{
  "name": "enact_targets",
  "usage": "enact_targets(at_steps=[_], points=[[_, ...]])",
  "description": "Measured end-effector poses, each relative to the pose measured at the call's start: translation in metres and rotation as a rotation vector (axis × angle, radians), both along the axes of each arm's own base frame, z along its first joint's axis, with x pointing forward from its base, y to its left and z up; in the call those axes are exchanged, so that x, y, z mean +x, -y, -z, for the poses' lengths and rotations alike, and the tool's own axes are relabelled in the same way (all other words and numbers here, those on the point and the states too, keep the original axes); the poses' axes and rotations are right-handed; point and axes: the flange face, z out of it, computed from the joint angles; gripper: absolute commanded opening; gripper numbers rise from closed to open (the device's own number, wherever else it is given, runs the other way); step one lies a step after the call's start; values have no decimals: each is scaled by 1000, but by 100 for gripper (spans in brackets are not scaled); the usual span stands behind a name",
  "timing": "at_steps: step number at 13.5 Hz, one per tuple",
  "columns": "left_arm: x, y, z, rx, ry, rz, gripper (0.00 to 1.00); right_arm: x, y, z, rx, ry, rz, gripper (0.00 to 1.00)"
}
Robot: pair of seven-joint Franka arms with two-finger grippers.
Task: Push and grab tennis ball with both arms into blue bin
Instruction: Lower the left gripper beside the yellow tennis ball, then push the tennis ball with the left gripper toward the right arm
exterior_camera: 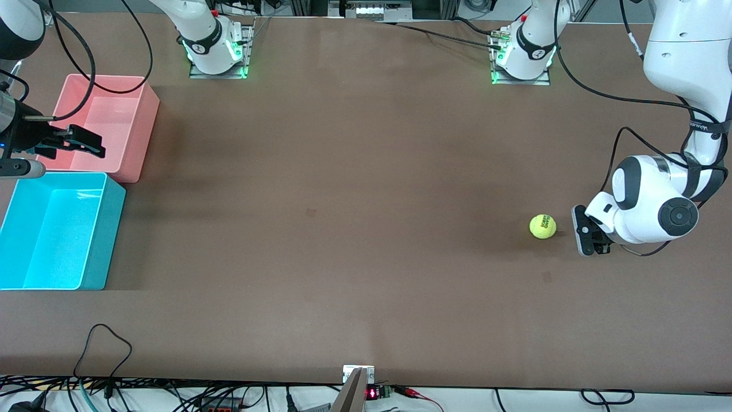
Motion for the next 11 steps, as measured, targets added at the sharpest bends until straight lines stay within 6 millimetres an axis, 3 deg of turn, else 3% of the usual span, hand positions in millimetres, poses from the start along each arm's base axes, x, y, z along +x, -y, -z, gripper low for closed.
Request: enact_targets(at_steps=[3,5,7,9,11], points=[[0,2,2,-2,-4,3,0,0,0,0,0,0,0,100],[0,29,8,-25,-10,16,0,0,0,0,0,0,1,100],[-3,84,18,-54,-20,-10,0,0,1,0,0,0,1,100],[-10,156,31,-78,-7,-41,0,0,1,0,0,0,1,100],[-15,235,28,-83,26,-75,0,0,3,0,0,0,5,100]])
